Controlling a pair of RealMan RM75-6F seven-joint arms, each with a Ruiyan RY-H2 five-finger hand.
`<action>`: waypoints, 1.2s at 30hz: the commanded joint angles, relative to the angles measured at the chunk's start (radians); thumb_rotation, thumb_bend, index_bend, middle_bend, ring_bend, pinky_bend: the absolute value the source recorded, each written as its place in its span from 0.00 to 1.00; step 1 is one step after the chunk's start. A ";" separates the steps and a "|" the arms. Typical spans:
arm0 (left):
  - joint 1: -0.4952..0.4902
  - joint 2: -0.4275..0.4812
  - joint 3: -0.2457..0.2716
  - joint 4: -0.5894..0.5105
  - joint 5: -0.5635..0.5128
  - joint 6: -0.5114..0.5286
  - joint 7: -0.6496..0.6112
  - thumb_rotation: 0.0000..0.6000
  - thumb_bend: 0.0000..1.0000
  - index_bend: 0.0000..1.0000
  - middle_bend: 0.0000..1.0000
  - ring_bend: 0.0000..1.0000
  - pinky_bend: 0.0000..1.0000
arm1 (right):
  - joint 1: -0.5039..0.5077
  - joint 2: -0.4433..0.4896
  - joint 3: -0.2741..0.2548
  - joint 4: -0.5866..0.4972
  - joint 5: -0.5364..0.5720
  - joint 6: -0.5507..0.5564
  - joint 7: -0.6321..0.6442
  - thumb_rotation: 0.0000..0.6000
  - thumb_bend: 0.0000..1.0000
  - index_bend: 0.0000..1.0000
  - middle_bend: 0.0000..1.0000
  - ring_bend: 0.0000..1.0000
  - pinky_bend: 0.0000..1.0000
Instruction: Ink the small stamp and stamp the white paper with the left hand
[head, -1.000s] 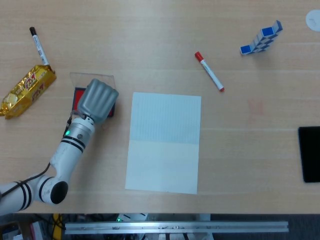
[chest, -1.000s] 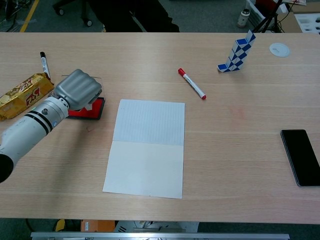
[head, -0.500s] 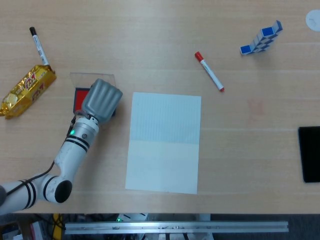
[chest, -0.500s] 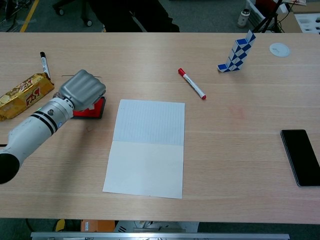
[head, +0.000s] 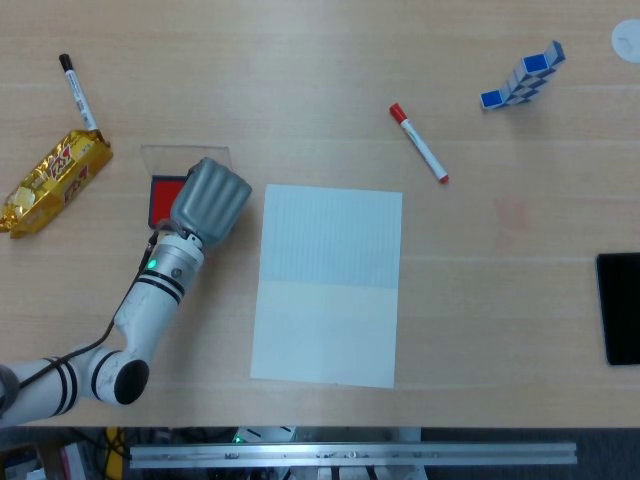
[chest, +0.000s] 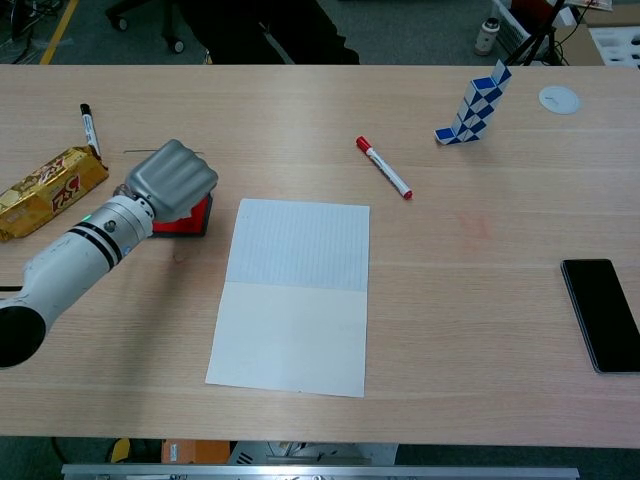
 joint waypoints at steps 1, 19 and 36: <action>-0.005 -0.003 0.002 -0.001 -0.006 -0.002 0.016 1.00 0.27 0.62 1.00 1.00 1.00 | -0.002 0.000 0.000 0.001 0.000 0.002 0.002 1.00 0.11 0.24 0.33 0.26 0.39; -0.013 0.028 0.000 -0.053 -0.013 0.034 0.050 1.00 0.28 0.62 1.00 1.00 1.00 | -0.007 0.000 0.003 0.007 -0.001 0.005 0.014 1.00 0.11 0.24 0.33 0.26 0.39; 0.008 0.090 0.029 -0.331 0.093 0.157 0.099 1.00 0.27 0.61 1.00 1.00 1.00 | 0.000 -0.005 0.003 0.017 -0.011 -0.003 0.028 1.00 0.11 0.24 0.33 0.26 0.39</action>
